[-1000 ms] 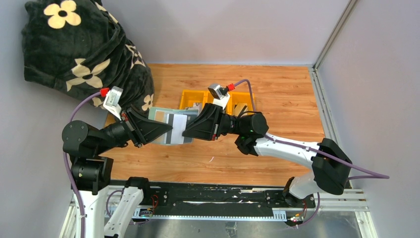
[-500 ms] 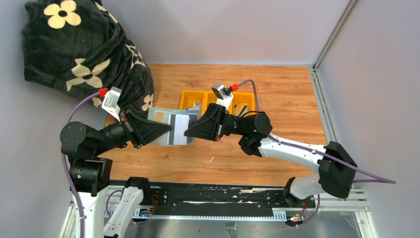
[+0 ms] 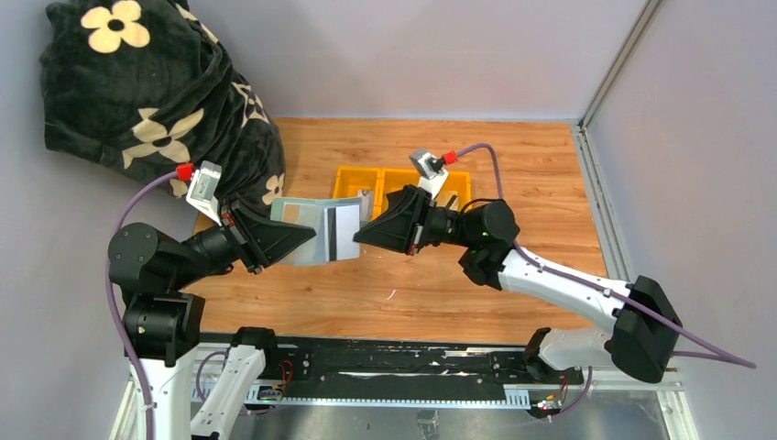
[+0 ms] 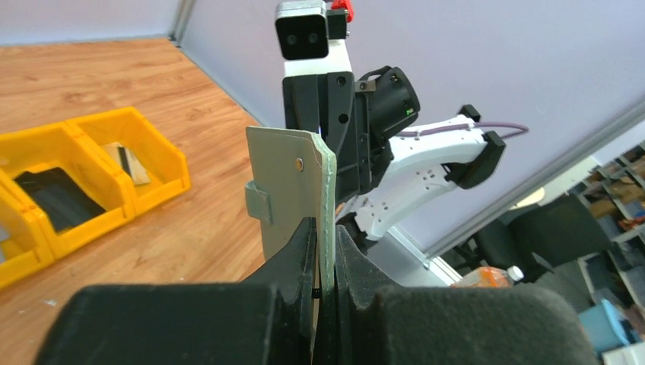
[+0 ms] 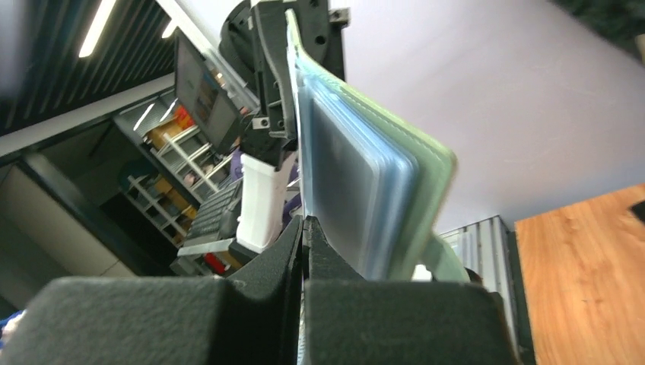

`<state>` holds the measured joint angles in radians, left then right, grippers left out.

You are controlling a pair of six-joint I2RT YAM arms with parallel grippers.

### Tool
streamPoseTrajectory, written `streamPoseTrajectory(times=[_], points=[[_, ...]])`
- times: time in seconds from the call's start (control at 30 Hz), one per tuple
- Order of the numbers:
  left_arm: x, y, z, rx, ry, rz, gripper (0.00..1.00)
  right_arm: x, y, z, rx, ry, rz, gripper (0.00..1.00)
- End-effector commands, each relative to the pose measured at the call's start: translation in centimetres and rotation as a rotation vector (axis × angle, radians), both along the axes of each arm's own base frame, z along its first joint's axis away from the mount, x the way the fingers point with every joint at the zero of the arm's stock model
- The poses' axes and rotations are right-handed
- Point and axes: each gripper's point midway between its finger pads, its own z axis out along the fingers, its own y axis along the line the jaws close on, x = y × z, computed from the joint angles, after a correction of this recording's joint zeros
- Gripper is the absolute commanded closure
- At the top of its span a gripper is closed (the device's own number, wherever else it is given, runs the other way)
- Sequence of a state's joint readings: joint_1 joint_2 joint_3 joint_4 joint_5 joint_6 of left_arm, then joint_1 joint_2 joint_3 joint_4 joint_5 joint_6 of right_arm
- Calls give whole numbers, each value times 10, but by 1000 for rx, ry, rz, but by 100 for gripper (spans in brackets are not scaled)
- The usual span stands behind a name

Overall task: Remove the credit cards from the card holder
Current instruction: Remove the credit card from the card holder, then place the credit card in the storage box.

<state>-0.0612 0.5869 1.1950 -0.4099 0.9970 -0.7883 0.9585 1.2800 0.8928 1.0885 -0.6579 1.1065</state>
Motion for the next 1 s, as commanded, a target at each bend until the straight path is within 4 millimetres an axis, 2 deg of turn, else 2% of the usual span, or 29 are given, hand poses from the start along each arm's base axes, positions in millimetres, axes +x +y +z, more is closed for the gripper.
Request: streamPoseTrajectory(times=[0.0, 0.2, 0.4, 0.5, 0.57, 0.7, 0.83, 0.93, 0.97], points=[[1, 6, 3, 59, -79, 56, 100, 26, -34, 8, 7, 4, -108, 100], [6, 9, -2, 91, -99, 83, 100, 57, -66, -6, -89, 41, -239, 100], [8, 12, -4, 125, -123, 117, 100, 95, -75, -34, -183, 119, -347, 100], [6, 15, -4, 154, -154, 128, 100, 128, -67, -71, -335, 175, -435, 100], [3, 15, -5, 166, -171, 124, 100, 159, -59, -107, -466, 239, -510, 100], [-6, 13, -8, 179, -191, 93, 100, 208, -39, -154, -597, 295, -576, 100], [-9, 14, -13, 213, -204, 88, 100, 249, -18, -188, -689, 334, -627, 100], [-9, 13, -16, 218, -201, 77, 100, 275, -3, -217, -756, 357, -657, 100], [-10, 13, -16, 218, -204, 73, 100, 278, 2, -223, -767, 361, -653, 100]])
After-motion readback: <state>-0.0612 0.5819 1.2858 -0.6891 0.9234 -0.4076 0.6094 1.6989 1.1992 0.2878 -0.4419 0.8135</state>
